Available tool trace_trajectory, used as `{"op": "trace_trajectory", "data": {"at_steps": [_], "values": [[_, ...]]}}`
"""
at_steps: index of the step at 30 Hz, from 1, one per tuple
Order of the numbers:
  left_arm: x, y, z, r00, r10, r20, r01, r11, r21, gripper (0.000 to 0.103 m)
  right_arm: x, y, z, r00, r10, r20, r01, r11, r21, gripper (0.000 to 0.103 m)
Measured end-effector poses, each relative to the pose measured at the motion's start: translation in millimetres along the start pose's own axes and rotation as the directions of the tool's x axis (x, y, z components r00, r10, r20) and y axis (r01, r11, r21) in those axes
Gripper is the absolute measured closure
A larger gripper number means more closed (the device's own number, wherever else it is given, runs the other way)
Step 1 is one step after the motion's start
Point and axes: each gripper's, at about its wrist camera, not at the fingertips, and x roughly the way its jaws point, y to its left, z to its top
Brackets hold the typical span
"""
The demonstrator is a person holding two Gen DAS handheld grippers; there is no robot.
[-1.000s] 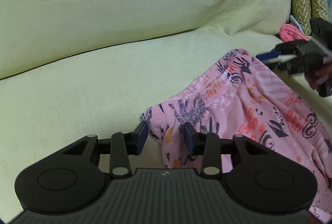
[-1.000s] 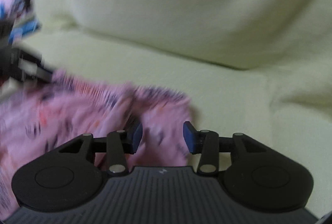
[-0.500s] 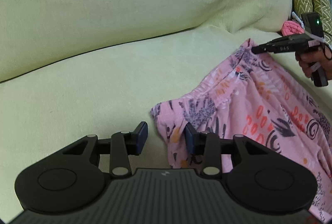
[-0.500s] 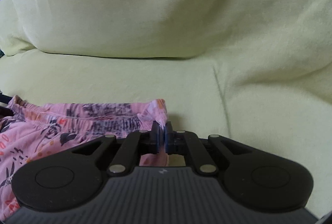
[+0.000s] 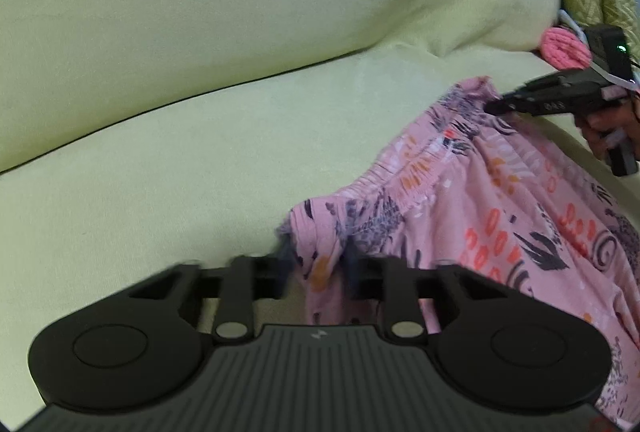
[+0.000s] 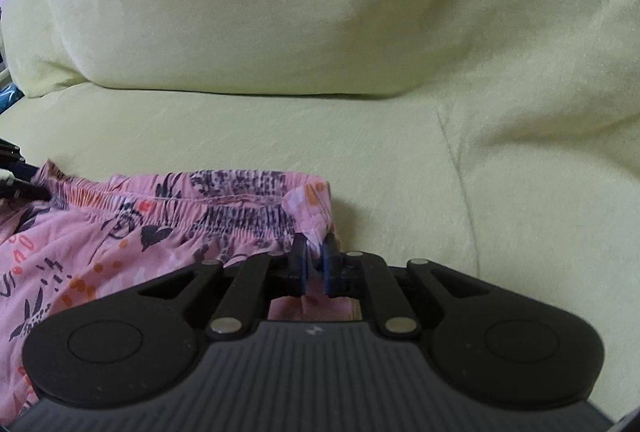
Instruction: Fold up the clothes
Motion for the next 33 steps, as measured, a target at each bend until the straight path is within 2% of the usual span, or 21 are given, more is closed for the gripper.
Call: {"op": "trace_trajectory", "data": {"at_steps": [2, 6, 11, 13, 17, 18, 19, 21, 22, 23, 25, 28, 30, 33], "values": [[-10, 12, 3, 0.999, -0.012, 0.043, 0.015, 0.998, -0.057, 0.099, -3, 0, 2, 1.0, 0.008, 0.013, -0.008, 1.0, 0.007, 0.099], [-14, 39, 13, 0.996, 0.024, 0.087, -0.014, 0.993, -0.118, 0.099, -5, -5, 13, 0.998, -0.013, 0.067, 0.011, 0.999, 0.032, 0.1], [2, 41, 23, 0.996, 0.051, 0.072, -0.046, 0.997, -0.069, 0.099, 4, -3, 25, 0.995, -0.042, 0.094, 0.039, 0.999, 0.032, 0.101], [5, 44, 27, 0.994, 0.069, 0.091, -0.062, 0.995, -0.076, 0.099, 4, -3, 30, 0.991, -0.068, 0.118, 0.065, 0.998, 0.026, 0.101], [23, 52, 31, 0.992, 0.105, 0.068, -0.099, 0.992, -0.083, 0.098, 25, -2, 36, 0.992, -0.104, 0.073, 0.105, 0.994, -0.01, 0.101], [27, 53, 29, 0.993, 0.107, 0.054, -0.102, 0.991, -0.089, 0.095, 30, -2, 35, 0.992, -0.111, 0.052, 0.112, 0.994, -0.017, 0.101], [31, 52, 27, 0.993, 0.112, 0.04, -0.108, 0.99, -0.092, 0.088, 33, -3, 32, 0.993, -0.112, 0.033, 0.112, 0.994, -0.012, 0.1], [30, 48, 21, 0.992, 0.125, 0.028, -0.122, 0.987, -0.101, 0.083, 27, -4, 27, 0.992, -0.127, 0.016, 0.126, 0.992, 0.028, 0.093], [26, 47, 18, 0.991, 0.132, 0.031, -0.128, 0.986, -0.108, 0.071, 19, -4, 23, 0.99, -0.138, 0.017, 0.137, 0.99, 0.04, 0.083], [19, 46, 13, 0.99, 0.138, 0.034, -0.133, 0.984, -0.119, 0.066, 8, -3, 18, 0.989, -0.149, 0.019, 0.148, 0.988, 0.041, 0.072], [-1, 43, 0, 0.987, 0.157, 0.033, -0.151, 0.978, -0.147, 0.063, -20, 2, 2, 0.988, -0.154, 0.015, 0.153, 0.987, 0.046, 0.071], [-42, 25, -26, 0.982, 0.184, 0.039, -0.177, 0.974, -0.141, 0.063, -69, 18, -32, 0.997, -0.08, 0.003, 0.08, 0.996, 0.03, 0.072], [-73, 4, -46, 0.982, 0.184, 0.048, -0.179, 0.979, -0.103, 0.063, -106, 39, -58, 0.999, -0.048, 0.003, 0.048, 0.998, -0.052, 0.073], [-115, -44, -81, 0.985, 0.164, 0.055, -0.165, 0.986, 0.025, 0.063, -151, 74, -99, 0.997, -0.07, 0.009, 0.071, 0.978, -0.194, 0.073]]}}
